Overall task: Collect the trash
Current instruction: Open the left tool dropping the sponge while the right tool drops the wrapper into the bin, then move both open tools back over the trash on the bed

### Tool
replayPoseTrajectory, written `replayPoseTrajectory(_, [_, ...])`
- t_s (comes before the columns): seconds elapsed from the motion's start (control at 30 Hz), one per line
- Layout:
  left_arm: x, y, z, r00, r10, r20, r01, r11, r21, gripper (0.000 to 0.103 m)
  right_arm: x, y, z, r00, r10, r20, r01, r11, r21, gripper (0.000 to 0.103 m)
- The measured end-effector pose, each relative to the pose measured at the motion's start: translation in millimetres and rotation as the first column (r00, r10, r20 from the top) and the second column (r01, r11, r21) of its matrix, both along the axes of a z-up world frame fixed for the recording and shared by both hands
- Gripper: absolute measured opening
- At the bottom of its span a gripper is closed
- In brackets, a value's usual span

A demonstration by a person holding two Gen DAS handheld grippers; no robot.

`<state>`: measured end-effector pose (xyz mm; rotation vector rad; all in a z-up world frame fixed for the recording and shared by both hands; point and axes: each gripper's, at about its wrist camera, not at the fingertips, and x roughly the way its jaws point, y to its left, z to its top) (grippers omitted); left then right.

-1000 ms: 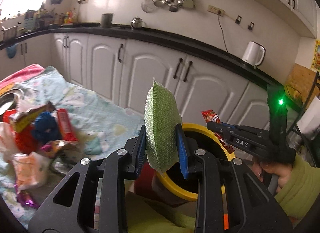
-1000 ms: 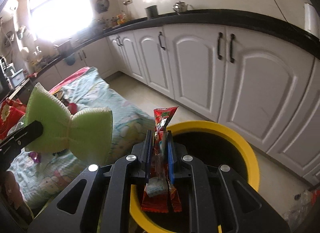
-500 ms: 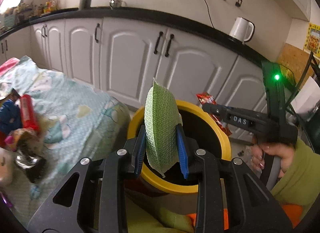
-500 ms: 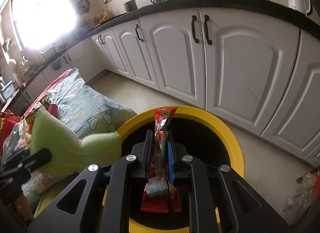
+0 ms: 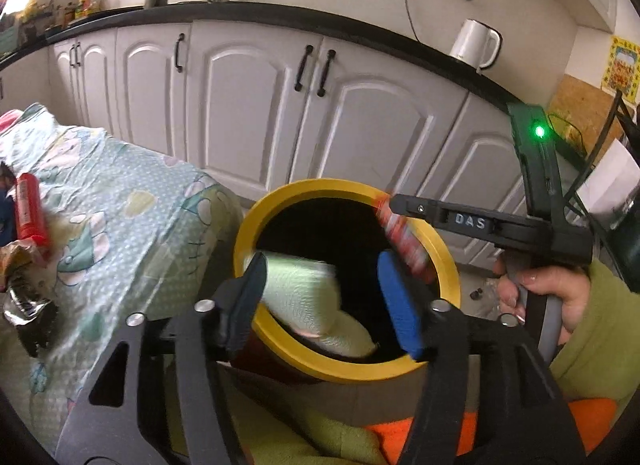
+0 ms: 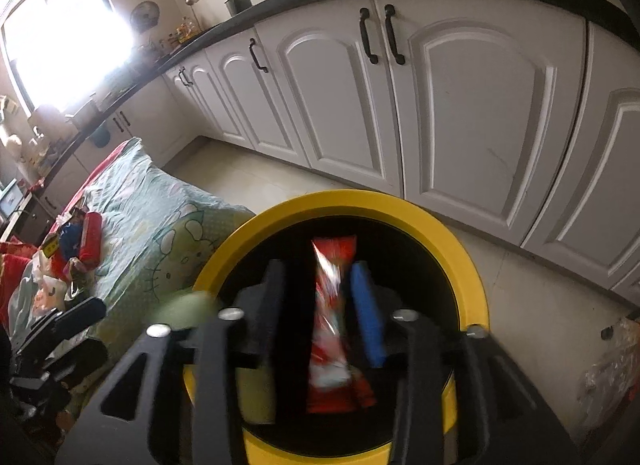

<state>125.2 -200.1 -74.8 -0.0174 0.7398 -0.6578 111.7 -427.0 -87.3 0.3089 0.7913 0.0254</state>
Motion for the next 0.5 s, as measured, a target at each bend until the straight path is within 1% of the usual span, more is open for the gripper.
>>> replayPoseTrajectory(0.03, [0,3,1,1.000,0.010,-0.002,-0.010,1.000,-0.004,0.059,0,1,1,1.000,0.002,0.002,-0.002,1.000,-0.003,0.042])
replayPoseTrajectory(0.13, [0,17,7,0.998,0.064,0.006,-0.064,0.998,-0.013,0.070,0,3,4,1.000,0.002,0.013,-0.002,1.000,-0.010,0.046])
replayPoseTrajectory(0.2, [1,26,12,0.994,0.106,0.026,-0.106,0.994,-0.008,0.080,0,7,8,1.000,0.012,0.024,-0.012,1.000,-0.018,0.047])
replayPoseTrajectory(0.3, [0,43,22,0.983,0.174,0.057,-0.174,0.985,-0.010,0.088,-1,17,17,0.998,0.035,0.048,-0.034,0.999,-0.026,0.048])
replayPoseTrajectory(0.4, [-2,56,31,0.971,0.225,0.083,-0.226,0.974,-0.006,0.092,-4,29,28,0.995,0.064,0.078,-0.061,0.998,-0.034,0.050])
replayPoseTrajectory(0.5, [-4,70,38,0.959,0.263,0.103,-0.264,0.965,-0.004,0.092,-6,44,42,0.988,0.102,0.118,-0.098,0.994,-0.043,0.052])
